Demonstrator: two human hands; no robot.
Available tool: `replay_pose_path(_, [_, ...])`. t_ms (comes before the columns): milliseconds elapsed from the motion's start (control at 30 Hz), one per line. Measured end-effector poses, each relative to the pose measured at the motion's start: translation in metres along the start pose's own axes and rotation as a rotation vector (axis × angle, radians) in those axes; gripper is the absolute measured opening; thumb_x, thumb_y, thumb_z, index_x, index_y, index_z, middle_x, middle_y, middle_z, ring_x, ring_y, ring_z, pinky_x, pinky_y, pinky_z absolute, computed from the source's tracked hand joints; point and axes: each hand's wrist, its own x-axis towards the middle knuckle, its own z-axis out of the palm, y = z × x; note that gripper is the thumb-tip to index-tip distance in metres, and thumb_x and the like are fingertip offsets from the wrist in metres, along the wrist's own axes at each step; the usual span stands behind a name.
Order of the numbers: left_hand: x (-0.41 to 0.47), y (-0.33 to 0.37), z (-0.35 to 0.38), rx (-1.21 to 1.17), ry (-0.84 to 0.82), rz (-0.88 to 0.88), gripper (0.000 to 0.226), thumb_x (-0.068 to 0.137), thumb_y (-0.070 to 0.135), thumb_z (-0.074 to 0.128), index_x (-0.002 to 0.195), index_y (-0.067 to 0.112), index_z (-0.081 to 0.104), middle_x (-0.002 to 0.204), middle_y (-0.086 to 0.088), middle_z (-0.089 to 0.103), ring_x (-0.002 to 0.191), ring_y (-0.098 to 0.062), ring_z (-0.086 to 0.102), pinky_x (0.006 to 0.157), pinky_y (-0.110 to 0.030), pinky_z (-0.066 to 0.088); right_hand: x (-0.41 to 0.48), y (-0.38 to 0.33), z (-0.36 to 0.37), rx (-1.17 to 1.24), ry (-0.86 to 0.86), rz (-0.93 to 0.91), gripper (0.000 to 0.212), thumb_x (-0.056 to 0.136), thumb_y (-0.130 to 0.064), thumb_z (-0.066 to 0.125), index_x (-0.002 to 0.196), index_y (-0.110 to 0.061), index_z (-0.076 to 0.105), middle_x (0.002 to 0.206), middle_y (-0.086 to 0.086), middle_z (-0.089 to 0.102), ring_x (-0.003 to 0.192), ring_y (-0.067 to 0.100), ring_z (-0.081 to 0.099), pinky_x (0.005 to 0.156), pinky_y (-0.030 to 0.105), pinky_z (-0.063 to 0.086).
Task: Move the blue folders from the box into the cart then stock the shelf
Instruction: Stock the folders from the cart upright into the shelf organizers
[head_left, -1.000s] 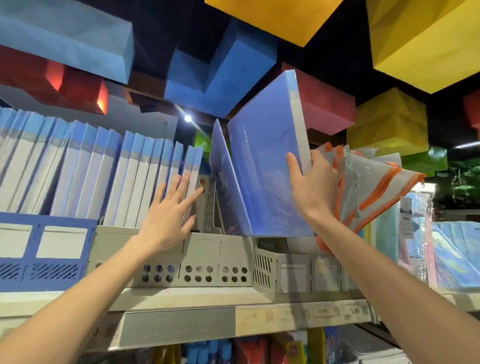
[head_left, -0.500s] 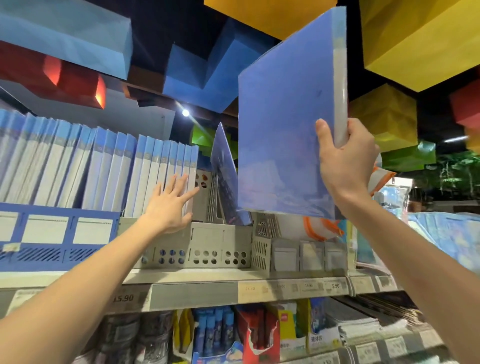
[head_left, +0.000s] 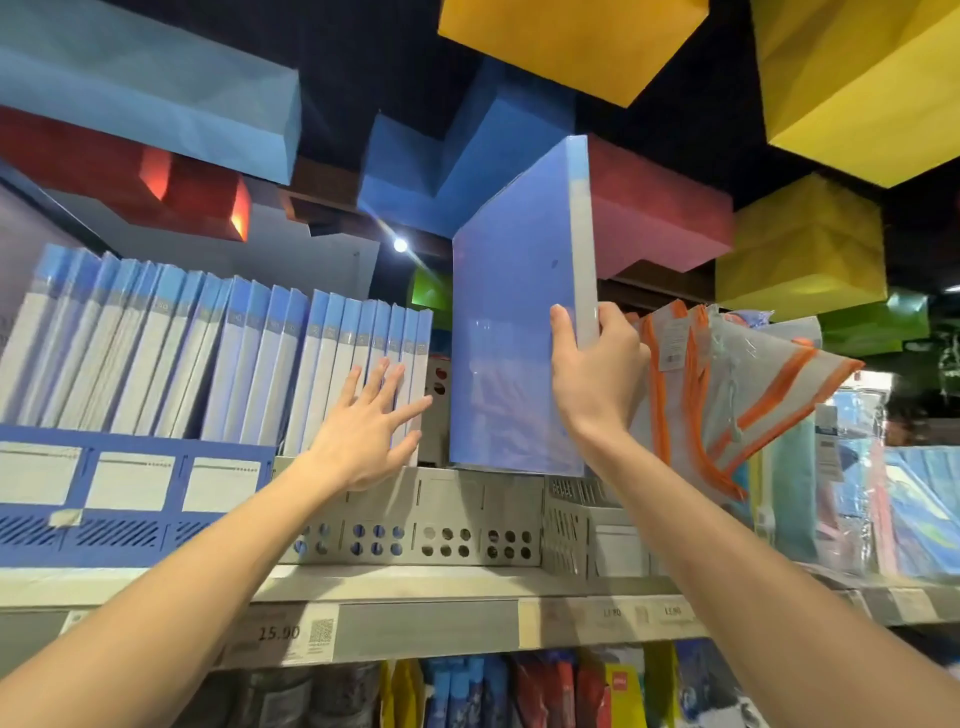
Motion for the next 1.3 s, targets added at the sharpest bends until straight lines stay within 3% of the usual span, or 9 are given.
replay_pose_path(200, [0.004, -0.014, 0.001, 0.020, 0.119, 0.117, 0.069, 0.092, 0.063, -0.004, 0.153, 0.047, 0.025, 0.166, -0.012, -0.008, 0.152, -0.029, -0.022, 0.124, -0.048, -0.013, -0.006, 0.003, 0.049, -0.001, -0.041, 0.057, 0.026, 0.098, -0.042, 0.055, 0.092, -0.017, 0.060, 0.081, -0.002, 0.068, 0.070, 0.022, 0.058, 0.055, 0.029, 0.037])
replay_pose_path(333, [0.012, -0.025, 0.011, -0.029, 0.215, 0.196, 0.058, 0.100, 0.056, 0.012, 0.149, 0.044, 0.042, 0.167, -0.012, 0.009, 0.156, -0.027, -0.006, 0.127, -0.049, -0.001, -0.007, 0.010, 0.076, 0.051, -0.065, 0.076, 0.023, 0.098, -0.040, 0.056, 0.093, -0.018, 0.061, 0.085, -0.005, 0.069, 0.069, 0.016, 0.056, 0.050, 0.019, 0.029])
replay_pose_path(467, [0.008, -0.032, 0.032, -0.119, 0.286, 0.225, 0.052, 0.102, 0.045, 0.025, 0.152, 0.042, 0.036, 0.167, -0.006, 0.009, 0.156, -0.019, -0.004, 0.127, -0.041, 0.002, -0.013, 0.020, 0.105, 0.091, -0.103, 0.115, 0.026, 0.099, -0.040, 0.056, 0.087, -0.016, 0.058, 0.080, -0.005, 0.067, 0.062, 0.005, 0.053, 0.047, 0.017, 0.027])
replay_pose_path(633, [0.007, -0.041, 0.031, -0.237, 0.312, 0.238, 0.051, 0.101, 0.041, 0.029, 0.148, 0.036, 0.047, 0.166, 0.001, 0.018, 0.155, -0.008, 0.002, 0.126, -0.039, 0.010, -0.027, 0.033, 0.134, 0.158, -0.160, 0.146, 0.026, 0.097, -0.042, 0.057, 0.087, -0.019, 0.062, 0.084, -0.004, 0.070, 0.076, 0.020, 0.061, 0.059, 0.028, 0.040])
replay_pose_path(800, [0.010, -0.041, 0.032, -0.183, 0.302, 0.247, 0.053, 0.098, 0.044, 0.030, 0.149, 0.037, 0.045, 0.166, 0.003, 0.019, 0.155, -0.008, 0.002, 0.126, -0.037, 0.009, -0.032, 0.044, 0.152, 0.176, -0.238, 0.215, 0.030, 0.100, -0.045, 0.050, 0.086, -0.019, 0.058, 0.094, 0.003, 0.070, 0.088, 0.026, 0.062, 0.072, 0.035, 0.044])
replay_pose_path(1033, [0.011, -0.042, 0.032, -0.190, 0.329, 0.277, 0.053, 0.098, 0.043, 0.033, 0.148, 0.037, 0.046, 0.166, 0.004, 0.022, 0.155, -0.009, 0.006, 0.125, -0.039, 0.012, -0.037, 0.056, 0.160, 0.256, -0.372, 0.104, 0.037, 0.105, -0.039, 0.040, 0.071, -0.027, 0.048, 0.072, -0.009, 0.056, 0.062, 0.005, 0.048, 0.052, 0.021, 0.031])
replay_pose_path(1167, [0.010, -0.043, 0.032, -0.205, 0.337, 0.276, 0.052, 0.098, 0.042, 0.036, 0.148, 0.037, 0.046, 0.165, 0.004, 0.022, 0.155, -0.009, 0.007, 0.125, -0.038, 0.011, -0.030, 0.063, 0.161, 0.383, -0.595, 0.129, 0.033, 0.106, -0.035, 0.041, 0.091, -0.014, 0.063, 0.085, -0.002, 0.069, 0.073, 0.004, 0.063, 0.062, 0.023, 0.048])
replay_pose_path(1233, [0.010, -0.044, 0.033, -0.206, 0.344, 0.266, 0.051, 0.098, 0.042, 0.037, 0.148, 0.037, 0.048, 0.165, 0.004, 0.024, 0.155, -0.008, 0.007, 0.125, -0.037, 0.012, -0.022, 0.063, 0.160, 0.396, -0.747, 0.141, 0.032, 0.104, -0.035, 0.043, 0.103, -0.013, 0.065, 0.098, 0.007, 0.072, 0.089, 0.020, 0.070, 0.077, 0.043, 0.059])
replay_pose_path(1300, [0.011, -0.044, 0.033, -0.216, 0.351, 0.255, 0.050, 0.097, 0.042, 0.037, 0.146, 0.038, 0.049, 0.164, 0.004, 0.025, 0.155, -0.007, 0.008, 0.125, -0.037, 0.013, -0.015, 0.061, 0.155, 0.416, -0.889, 0.167, 0.026, 0.104, -0.029, 0.045, 0.118, -0.019, 0.064, 0.107, 0.004, 0.073, 0.096, 0.024, 0.071, 0.085, 0.049, 0.059])
